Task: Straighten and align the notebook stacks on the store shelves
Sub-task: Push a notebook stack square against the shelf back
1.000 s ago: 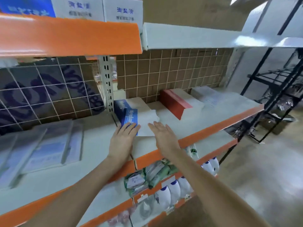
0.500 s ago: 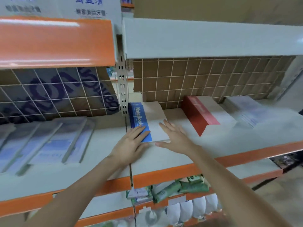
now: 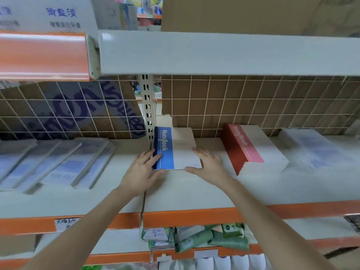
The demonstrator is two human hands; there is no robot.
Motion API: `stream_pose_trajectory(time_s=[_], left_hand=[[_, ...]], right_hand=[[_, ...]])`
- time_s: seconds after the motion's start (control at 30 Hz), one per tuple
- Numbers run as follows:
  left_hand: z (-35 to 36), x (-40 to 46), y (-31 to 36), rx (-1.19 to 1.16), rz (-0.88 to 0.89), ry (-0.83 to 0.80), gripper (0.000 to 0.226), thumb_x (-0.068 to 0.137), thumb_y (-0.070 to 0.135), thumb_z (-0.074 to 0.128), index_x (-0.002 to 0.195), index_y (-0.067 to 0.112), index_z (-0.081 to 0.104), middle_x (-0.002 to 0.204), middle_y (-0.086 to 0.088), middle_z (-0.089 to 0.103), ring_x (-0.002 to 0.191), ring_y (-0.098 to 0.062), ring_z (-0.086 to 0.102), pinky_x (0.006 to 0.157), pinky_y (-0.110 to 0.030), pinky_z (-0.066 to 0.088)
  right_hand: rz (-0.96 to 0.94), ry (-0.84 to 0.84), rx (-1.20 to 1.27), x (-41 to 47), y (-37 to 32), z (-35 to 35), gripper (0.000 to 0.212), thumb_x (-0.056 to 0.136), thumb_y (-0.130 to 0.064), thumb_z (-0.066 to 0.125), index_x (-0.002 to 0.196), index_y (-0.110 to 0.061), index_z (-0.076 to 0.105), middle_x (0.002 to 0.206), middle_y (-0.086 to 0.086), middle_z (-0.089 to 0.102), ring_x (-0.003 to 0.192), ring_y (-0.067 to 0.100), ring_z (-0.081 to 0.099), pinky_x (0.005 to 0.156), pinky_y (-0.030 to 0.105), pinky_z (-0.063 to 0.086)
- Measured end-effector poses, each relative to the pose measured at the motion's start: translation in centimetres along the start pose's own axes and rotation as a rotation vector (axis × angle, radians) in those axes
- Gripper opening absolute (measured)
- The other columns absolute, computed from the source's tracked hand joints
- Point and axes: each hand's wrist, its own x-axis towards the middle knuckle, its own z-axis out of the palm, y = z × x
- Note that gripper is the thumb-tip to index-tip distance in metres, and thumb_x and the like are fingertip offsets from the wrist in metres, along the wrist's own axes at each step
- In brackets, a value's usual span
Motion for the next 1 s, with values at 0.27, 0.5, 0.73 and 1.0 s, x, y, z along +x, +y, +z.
stream_pose_trajectory(time_s=[0.27, 0.5, 0.73, 1.0], left_hand=[[-0.1, 0.3, 0.0, -0.151, -0.071, 0.049, 0.058, 0.091, 0.045, 0.051, 0.143, 0.023, 0.038, 0.149, -0.004, 0.035, 0.14, -0.018, 0.023, 0.115, -0.032, 0.009], [0.5, 0.4, -0.2, -0.242, -0.117, 0.05, 0.059, 0.089, 0.043, 0.055, 0.142, 0.024, 0.038, 0.151, -0.005, 0.032, 0.142, -0.017, 0.021, 0.115, -0.036, 0.005], [0.1, -1.5, -0.6, 0.039, -0.111, 0.038, 0.098, 0.07, 0.084, 0.001, 0.15, 0.027, 0.01, 0.157, 0.003, 0.014, 0.145, -0.016, 0.004, 0.115, -0.035, -0.006], [-3.5, -11.3, -4.5, 0.111, -0.442, 0.076, 0.114, 0.055, 0.088, -0.018, 0.15, 0.029, 0.008, 0.158, 0.003, -0.005, 0.146, -0.016, -0.004, 0.116, -0.038, -0.007]], right_hand=[[-0.016, 0.024, 0.046, 1.0, 0.3, 0.6, 0.079, 0.083, -0.053, 0.064, 0.148, -0.023, 0.031, 0.155, -0.004, 0.026, 0.144, 0.012, 0.015, 0.116, 0.039, 0.009], [-0.027, 0.014, 0.031, 1.5, 0.6, 0.5, 0.082, 0.079, -0.055, 0.066, 0.146, -0.022, 0.032, 0.153, -0.004, 0.03, 0.142, 0.014, 0.021, 0.115, 0.044, 0.014], [-0.062, -0.072, -0.167, 1.7, -1.1, -0.1, 0.11, 0.073, -0.069, 0.06, 0.152, -0.023, -0.002, 0.16, 0.0, -0.008, 0.146, 0.019, -0.013, 0.113, 0.051, -0.01], [-0.423, -0.109, -0.187, 1.6, -12.1, 5.6, 0.096, 0.085, -0.058, 0.054, 0.151, -0.014, 0.001, 0.16, 0.004, -0.001, 0.146, 0.021, -0.007, 0.115, 0.048, -0.003]])
